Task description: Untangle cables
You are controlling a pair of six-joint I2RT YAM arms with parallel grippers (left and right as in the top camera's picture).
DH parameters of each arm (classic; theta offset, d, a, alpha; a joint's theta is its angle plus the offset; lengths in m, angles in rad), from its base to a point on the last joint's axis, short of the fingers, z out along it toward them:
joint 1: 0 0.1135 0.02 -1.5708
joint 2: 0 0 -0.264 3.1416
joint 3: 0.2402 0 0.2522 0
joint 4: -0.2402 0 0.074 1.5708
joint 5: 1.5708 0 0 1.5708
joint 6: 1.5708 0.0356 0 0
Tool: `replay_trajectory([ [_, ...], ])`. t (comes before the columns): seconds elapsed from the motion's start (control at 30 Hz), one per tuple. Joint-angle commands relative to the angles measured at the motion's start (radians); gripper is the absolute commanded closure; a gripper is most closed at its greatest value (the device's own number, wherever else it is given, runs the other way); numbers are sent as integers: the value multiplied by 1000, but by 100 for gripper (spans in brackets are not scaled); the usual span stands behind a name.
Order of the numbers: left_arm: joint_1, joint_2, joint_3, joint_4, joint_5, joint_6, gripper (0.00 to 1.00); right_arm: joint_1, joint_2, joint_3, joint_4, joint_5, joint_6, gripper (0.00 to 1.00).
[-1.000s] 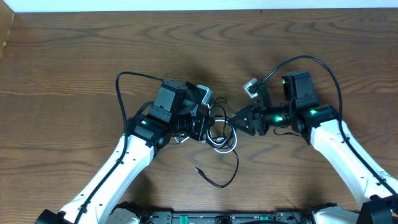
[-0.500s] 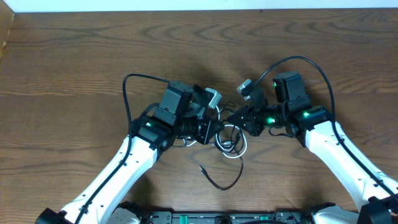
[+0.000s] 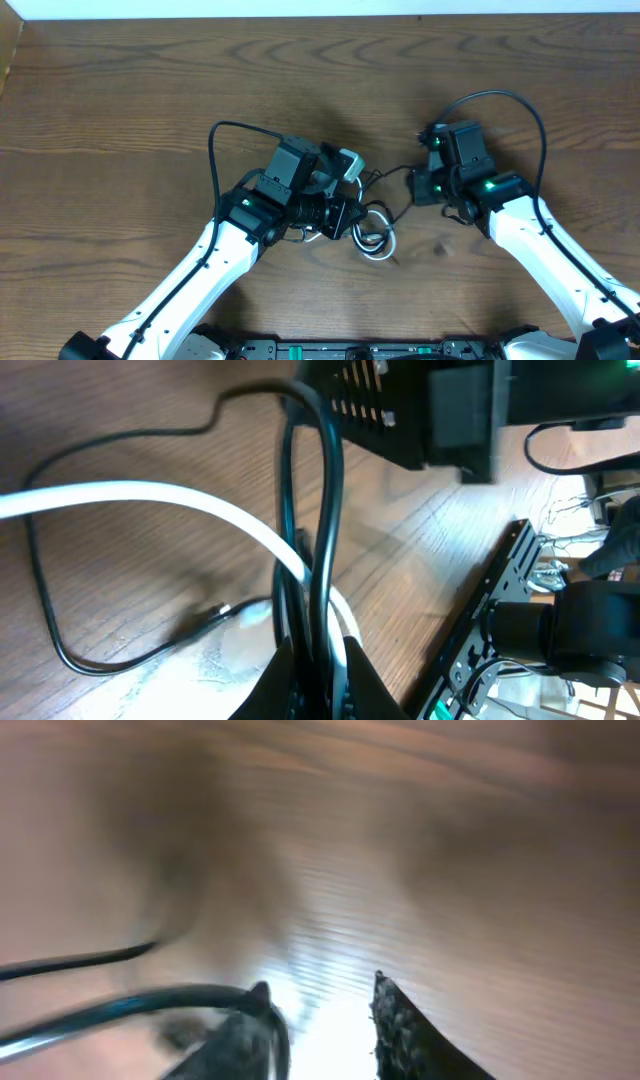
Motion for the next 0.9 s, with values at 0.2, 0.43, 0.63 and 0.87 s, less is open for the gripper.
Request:
replay_trajectory([
  [0.2,-3,-1,0,-11,34,-1,92,-88,35,1,-148,603,204,64],
  [0.43,-3,-2,0,-18,22,10,92,-264,47,1,-157,605,238,60],
  [0.63,3,-2,0,-5,23,10,92,-393,47,1,-140,433,187,50],
  [0.87,3,-1,0,92,18,9,92,-388,47,1,-80,-388,-293,40],
])
